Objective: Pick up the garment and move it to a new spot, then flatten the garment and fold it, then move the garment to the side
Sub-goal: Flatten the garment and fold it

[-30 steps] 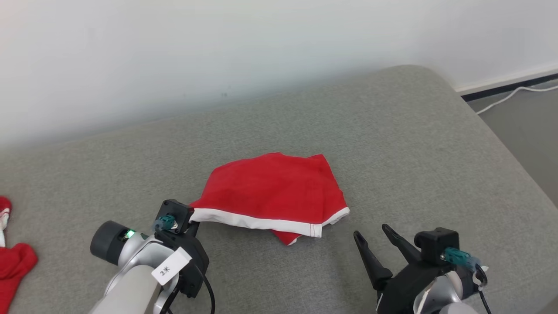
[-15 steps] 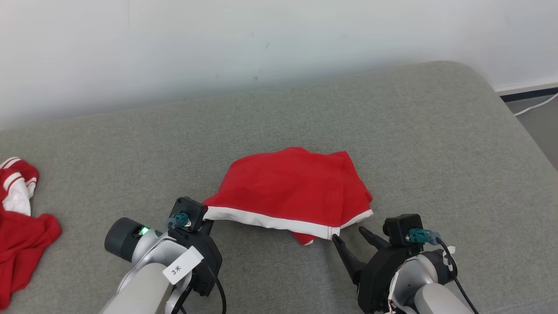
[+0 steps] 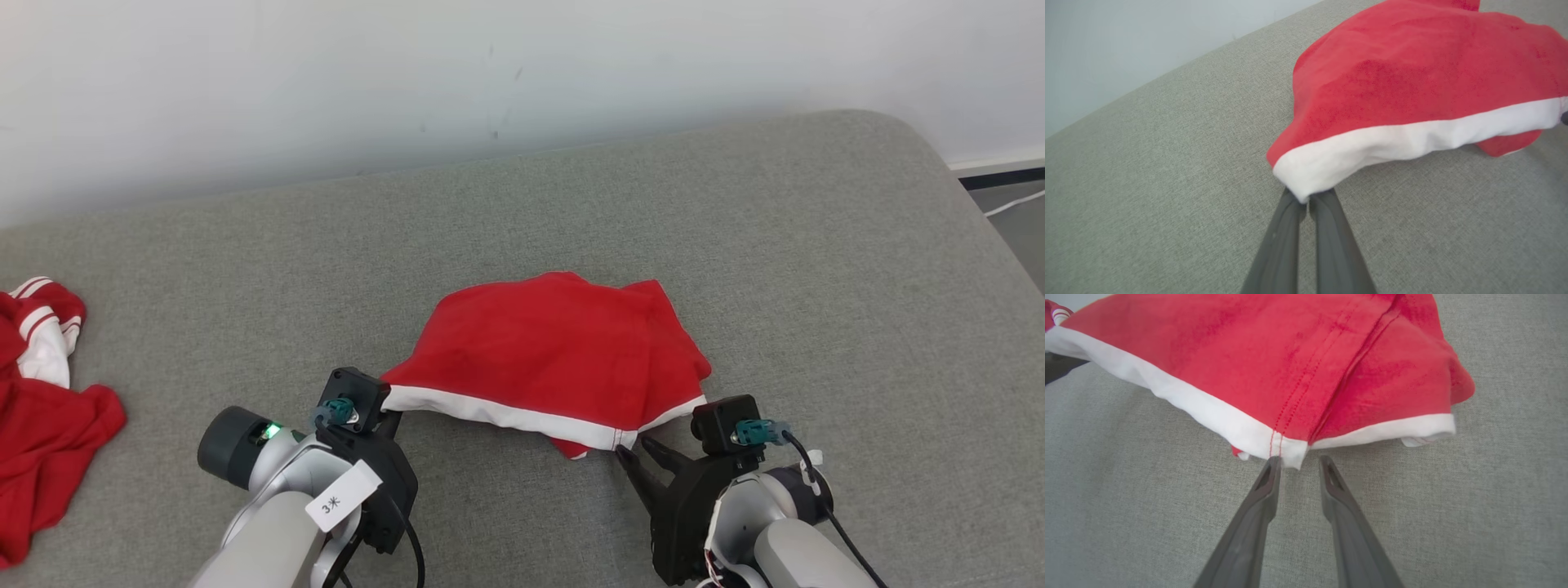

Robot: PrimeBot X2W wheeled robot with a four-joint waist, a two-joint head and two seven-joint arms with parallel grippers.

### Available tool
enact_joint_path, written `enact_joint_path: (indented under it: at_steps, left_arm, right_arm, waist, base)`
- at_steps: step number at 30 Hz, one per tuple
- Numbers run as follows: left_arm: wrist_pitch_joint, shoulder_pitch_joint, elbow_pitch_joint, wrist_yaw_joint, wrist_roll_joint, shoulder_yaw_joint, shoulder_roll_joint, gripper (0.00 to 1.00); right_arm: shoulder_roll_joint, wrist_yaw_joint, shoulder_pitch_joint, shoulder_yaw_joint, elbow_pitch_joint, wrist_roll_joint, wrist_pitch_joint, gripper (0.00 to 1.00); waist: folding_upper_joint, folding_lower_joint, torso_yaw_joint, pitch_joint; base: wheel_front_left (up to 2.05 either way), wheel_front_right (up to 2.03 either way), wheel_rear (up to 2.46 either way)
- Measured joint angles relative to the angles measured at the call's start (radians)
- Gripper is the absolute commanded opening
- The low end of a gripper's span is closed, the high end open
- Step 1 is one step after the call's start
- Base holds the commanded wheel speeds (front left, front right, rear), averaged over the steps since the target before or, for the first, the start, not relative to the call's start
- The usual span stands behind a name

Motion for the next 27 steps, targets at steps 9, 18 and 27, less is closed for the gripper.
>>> enact_joint_path:
  at_steps: [9, 18, 27]
  left_arm:
    - [0.000, 0.000, 0.000, -0.001, -0.001, -0.003, -0.004, 0.00]
    - [-0.002, -0.001, 0.002, 0.008, -0.002, 0.004, -0.003, 0.00]
    - [-0.057, -0.060, -0.017, 0.049, -0.004, 0.058, 0.019, 0.00]
  right_arm:
    - [0.000, -0.025, -0.042, 0.089, 0.020, 0.093, -0.028, 0.49]
    - [-0.001, -0.036, -0.073, 0.117, 0.041, 0.132, -0.073, 0.00]
    - [-0.001, -0.040, -0.161, 0.030, -0.027, 0.143, -0.181, 0.00]
  waist:
    - [0.0000, 0.0000, 0.008, -0.005]
    - [0.0000, 0.0000, 0.014, -0.007]
    - [0.0000, 0.0000, 0.001, -0.046]
  base:
    - [0.00, 0.00, 0.00]
    - [0.00, 0.00, 0.00]
    - [0.00, 0.00, 0.00]
